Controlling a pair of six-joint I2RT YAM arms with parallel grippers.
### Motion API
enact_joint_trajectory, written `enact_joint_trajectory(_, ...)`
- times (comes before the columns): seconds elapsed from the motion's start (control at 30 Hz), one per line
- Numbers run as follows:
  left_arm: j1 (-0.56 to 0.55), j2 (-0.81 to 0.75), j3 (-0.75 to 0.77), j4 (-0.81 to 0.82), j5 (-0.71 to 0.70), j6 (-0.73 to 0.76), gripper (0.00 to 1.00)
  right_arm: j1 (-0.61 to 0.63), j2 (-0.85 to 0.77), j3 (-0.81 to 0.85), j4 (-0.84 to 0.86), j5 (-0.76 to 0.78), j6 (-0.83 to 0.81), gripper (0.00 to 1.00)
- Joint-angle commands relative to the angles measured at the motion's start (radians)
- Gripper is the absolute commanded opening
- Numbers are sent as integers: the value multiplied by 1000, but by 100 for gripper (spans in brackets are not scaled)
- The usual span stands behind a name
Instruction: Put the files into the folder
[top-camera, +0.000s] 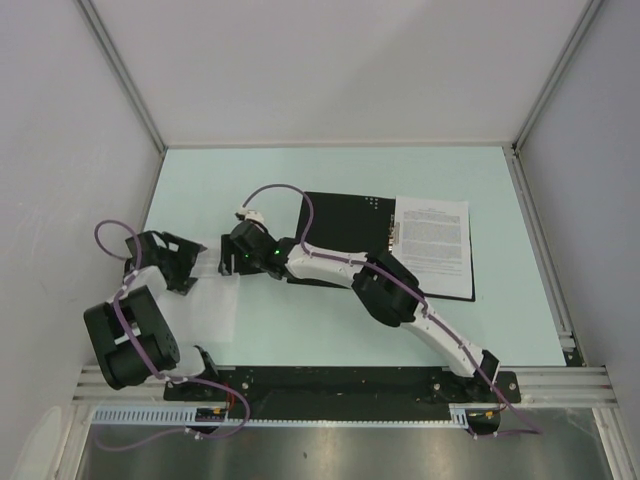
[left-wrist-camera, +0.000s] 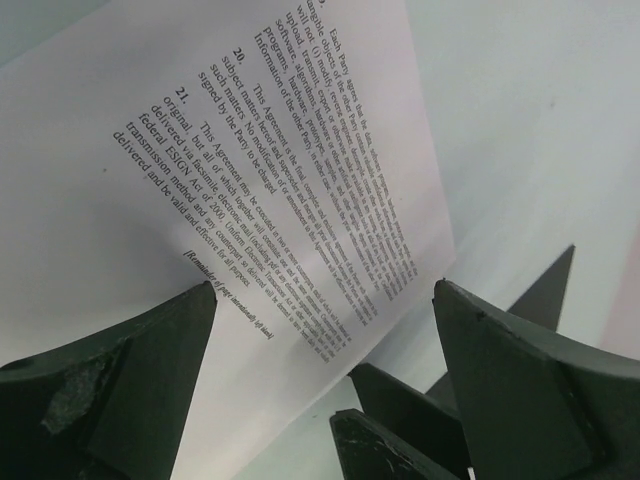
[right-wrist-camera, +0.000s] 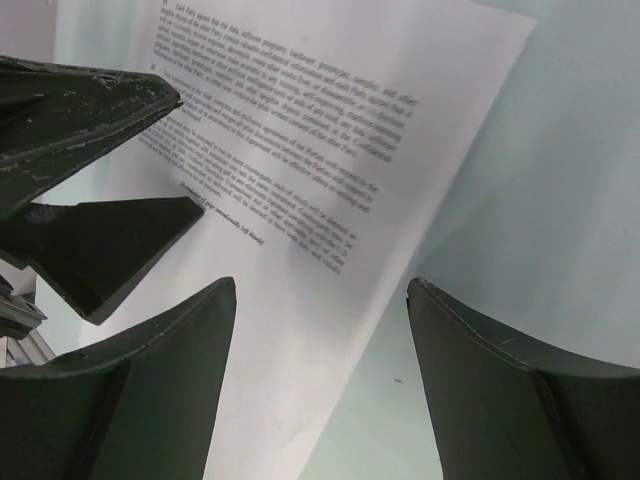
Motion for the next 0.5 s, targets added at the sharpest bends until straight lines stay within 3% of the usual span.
enact_joint_trajectory(0.0,-1,28,-80,-13,73,-50,100,24,103,84,-207,17,59,74)
enact_joint_trajectory(0.23,-4,22,-126,2,156,-78,100,30,103,21,-146,-34,137,73)
enact_joint_trajectory(0.33,-2,2,-152,16,173,-82,100,25,48,-69,-10,-90,160,73)
enact_joint_trajectory(0.47,-4,-15,-184,29,199,-90,100,14,-82,-349,301,-147,231,73)
